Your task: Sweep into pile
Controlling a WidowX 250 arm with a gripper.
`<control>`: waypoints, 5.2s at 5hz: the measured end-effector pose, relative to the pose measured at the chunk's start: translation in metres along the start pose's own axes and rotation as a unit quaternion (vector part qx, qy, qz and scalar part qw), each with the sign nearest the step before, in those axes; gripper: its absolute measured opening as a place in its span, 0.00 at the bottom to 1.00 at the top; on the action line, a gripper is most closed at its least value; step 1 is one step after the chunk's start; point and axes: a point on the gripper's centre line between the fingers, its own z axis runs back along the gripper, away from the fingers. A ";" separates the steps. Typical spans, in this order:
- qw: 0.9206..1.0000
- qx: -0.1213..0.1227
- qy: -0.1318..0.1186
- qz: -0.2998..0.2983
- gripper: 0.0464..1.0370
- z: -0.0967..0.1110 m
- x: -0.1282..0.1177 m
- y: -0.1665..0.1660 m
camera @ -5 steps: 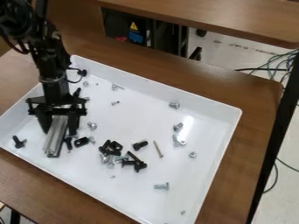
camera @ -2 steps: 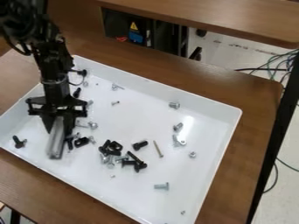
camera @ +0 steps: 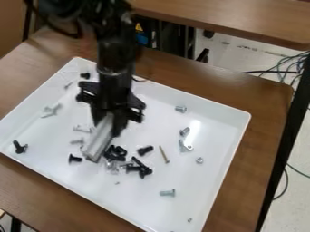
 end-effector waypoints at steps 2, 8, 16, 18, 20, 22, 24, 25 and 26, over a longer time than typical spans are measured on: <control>0.987 -0.044 0.023 -0.150 0.32 -0.018 0.011 -0.096; 0.991 -0.123 0.053 -0.030 0.32 -0.067 0.052 -0.083; 0.998 -0.047 0.042 0.029 0.32 -0.036 0.028 0.068; 0.997 0.003 0.015 -0.081 0.32 -0.012 0.022 -0.033; 0.984 -0.028 0.068 -0.163 0.32 -0.037 0.046 -0.132; 0.981 -0.058 0.114 -0.147 0.32 -0.051 0.069 -0.142; 0.989 -0.075 0.109 -0.067 0.32 -0.061 0.076 -0.072; 0.990 -0.084 0.107 -0.018 0.32 -0.066 0.084 -0.021; 0.990 -0.093 0.106 0.010 0.32 -0.071 0.086 0.011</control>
